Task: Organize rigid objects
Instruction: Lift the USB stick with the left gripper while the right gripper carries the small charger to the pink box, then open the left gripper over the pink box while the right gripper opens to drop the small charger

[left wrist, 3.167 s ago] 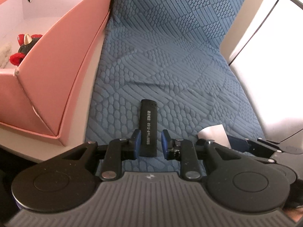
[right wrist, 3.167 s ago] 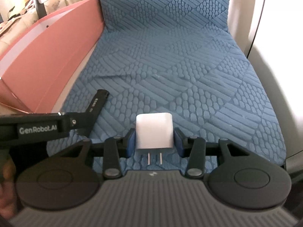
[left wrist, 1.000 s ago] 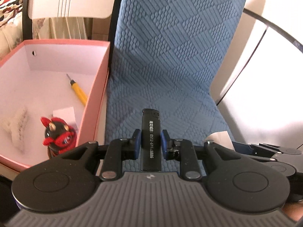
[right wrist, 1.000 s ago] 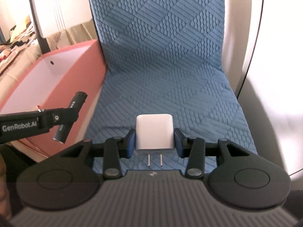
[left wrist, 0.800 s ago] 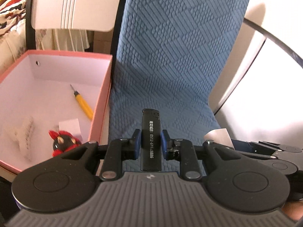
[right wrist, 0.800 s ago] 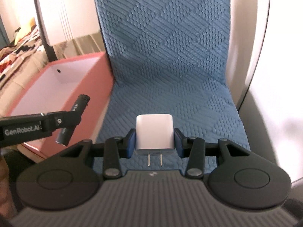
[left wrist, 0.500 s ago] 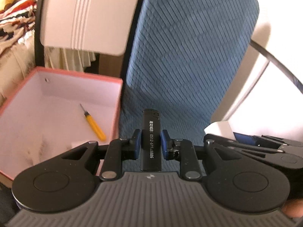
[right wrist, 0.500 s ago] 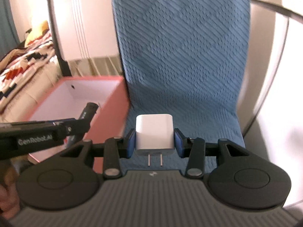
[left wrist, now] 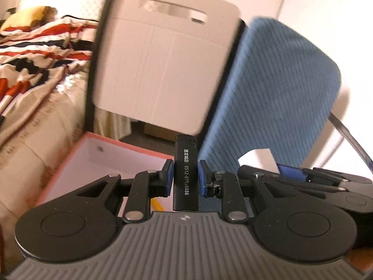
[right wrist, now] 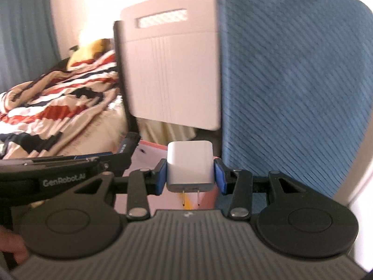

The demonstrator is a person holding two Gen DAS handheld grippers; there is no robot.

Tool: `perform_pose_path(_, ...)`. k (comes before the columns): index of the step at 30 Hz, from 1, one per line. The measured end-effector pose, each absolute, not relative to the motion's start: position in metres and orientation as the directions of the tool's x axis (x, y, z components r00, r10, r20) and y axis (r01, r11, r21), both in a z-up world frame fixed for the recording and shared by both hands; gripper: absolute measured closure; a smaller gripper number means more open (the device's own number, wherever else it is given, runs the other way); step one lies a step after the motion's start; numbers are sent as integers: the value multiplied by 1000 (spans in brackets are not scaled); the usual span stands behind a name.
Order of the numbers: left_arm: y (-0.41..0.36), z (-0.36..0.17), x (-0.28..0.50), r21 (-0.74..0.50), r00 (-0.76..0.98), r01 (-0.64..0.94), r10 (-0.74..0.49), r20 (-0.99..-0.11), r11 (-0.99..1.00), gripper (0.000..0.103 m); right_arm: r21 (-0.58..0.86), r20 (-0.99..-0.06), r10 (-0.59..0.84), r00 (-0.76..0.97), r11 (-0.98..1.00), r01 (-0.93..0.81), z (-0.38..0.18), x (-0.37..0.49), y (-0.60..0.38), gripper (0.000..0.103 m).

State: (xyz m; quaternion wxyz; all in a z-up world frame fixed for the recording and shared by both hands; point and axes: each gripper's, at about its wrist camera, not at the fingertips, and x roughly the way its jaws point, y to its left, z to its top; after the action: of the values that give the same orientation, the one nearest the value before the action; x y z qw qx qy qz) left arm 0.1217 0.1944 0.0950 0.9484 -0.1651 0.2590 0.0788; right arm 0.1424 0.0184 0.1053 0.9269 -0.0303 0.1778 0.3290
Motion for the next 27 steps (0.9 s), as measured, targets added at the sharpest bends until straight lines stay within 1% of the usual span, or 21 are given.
perform_pose_path(4, 233, 97, 108, -283, 853, -283, 105, -512, 917, 77, 34, -358, 627, 692, 750, -661, 110, 140, 57, 58)
perform_pose_path(11, 290, 53, 95, -315, 798, -370, 125, -590, 874, 77, 27, -434, 634, 641, 720, -694, 85, 149, 109, 58)
perform_pose_path(17, 314, 0, 102, -327, 741, -398, 90, -666, 857, 77, 15, -525, 597, 606, 719, -695, 47, 165, 143, 58)
perform_pose_path(23, 327, -46, 116, -341, 691, -413, 47, -721, 844, 77, 16, -629, 533, 566, 737, -676, 3, 185, 165, 58)
perform_pose_path(27, 327, -72, 124, -337, 651, -423, 24, -759, 841, 77, 10, -678, 494, 545, 747, -665, -21, 197, 173, 58)
